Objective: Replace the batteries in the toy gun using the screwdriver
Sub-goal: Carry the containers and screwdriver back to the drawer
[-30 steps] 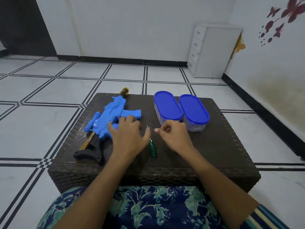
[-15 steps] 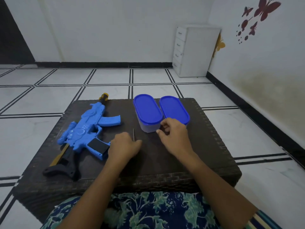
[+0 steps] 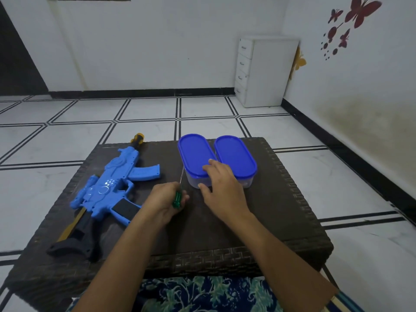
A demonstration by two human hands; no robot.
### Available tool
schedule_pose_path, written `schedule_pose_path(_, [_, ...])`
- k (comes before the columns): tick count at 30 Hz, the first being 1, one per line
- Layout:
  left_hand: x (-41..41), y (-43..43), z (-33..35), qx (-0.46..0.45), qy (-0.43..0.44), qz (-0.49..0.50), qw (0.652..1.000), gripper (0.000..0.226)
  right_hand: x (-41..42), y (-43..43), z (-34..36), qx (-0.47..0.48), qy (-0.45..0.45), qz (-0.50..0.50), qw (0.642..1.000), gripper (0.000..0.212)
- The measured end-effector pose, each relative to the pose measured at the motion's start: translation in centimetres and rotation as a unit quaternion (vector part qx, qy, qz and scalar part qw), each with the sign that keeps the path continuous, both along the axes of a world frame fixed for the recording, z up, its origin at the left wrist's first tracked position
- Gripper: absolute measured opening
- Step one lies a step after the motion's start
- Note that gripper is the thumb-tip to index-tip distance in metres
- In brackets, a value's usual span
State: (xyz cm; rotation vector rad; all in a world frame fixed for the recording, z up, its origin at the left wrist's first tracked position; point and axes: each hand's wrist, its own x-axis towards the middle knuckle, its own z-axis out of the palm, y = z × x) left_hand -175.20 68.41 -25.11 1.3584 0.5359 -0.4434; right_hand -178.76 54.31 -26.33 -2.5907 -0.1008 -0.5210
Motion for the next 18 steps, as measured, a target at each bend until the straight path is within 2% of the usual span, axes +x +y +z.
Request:
schedule_pose_path(4, [-0.1,-0.1,-0.3,-0.041,0.027,0.033,0.998,0.009,0.3,-0.1,-0.2,-0.007,0.017,-0.002,1.0,0.053])
schedule_pose_path(8, [0.0,-0.8,-0.5,-0.052,0.011,0.056,0.997,0.025,0.7,-0.5,-0.7,-0.013,0.006,0.007,1.0,0.042])
schedule_pose_path(12, [-0.1,-1.7,-0.4,-0.071,0.0,0.047,0.996,0.024,0.9,-0.6,-1.1,-0.003,-0.039,0.001,0.999,0.032])
schedule_pose_path(15, [0.2,-2.0,-0.4,-0.067,-0.025,0.044,0.996,0.051,0.8,-0.3,-1.3,0.005,-0.073,0.01,0.997,0.029])
schedule_pose_path(18, [0.2,-1.9,-0.2,-0.089,-0.038,0.039,0.995,0.056,0.4,0.0,-1.3,0.025,-0.106,0.048,0.993,0.029])
